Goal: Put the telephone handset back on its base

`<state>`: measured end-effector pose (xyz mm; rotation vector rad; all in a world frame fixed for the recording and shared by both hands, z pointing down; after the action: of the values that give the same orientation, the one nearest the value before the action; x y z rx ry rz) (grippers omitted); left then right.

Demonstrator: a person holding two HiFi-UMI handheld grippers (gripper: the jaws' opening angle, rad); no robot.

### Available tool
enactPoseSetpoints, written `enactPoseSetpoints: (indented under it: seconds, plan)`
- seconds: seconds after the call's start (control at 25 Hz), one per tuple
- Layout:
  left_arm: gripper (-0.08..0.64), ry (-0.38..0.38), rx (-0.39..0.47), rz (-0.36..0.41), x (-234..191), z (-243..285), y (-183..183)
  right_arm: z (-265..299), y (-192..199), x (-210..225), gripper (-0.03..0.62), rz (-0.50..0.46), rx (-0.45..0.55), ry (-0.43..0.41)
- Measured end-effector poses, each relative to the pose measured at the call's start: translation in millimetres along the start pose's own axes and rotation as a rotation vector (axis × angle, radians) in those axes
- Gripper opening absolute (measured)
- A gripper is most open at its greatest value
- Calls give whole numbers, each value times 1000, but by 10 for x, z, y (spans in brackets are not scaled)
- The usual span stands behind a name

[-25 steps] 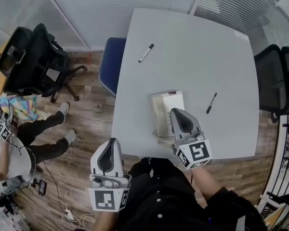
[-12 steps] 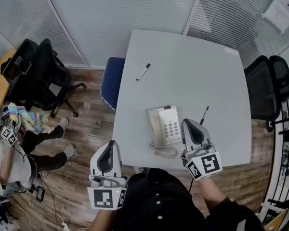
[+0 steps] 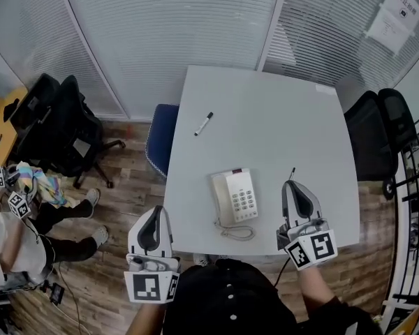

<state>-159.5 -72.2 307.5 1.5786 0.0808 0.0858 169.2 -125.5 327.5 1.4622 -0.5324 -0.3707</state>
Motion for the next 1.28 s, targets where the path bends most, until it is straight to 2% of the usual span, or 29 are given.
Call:
enactPoseSetpoints:
  seconds: [0.28,0.72,1.28]
  plan:
    - [17,-13,47,11,-65,80,-143,-137,-236,126,31,-12,69,44]
    - [17,-38,88,8,-147,175,-313,-335,-344,304,31,-30,120,112]
    - [17,-51,101,27,-156,241,-342,-391,-330,438,31,-47,126,148]
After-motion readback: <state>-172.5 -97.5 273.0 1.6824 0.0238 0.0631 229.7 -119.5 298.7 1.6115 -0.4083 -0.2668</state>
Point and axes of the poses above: the fingertips, and each gripper's own axes: z forward along the fingers, x to its right, y out of its underside, the point moved 7 cm from there along -z, backward along the fingers, and after that the axes turned 9 degrees about -y, right-handed, at the moved point
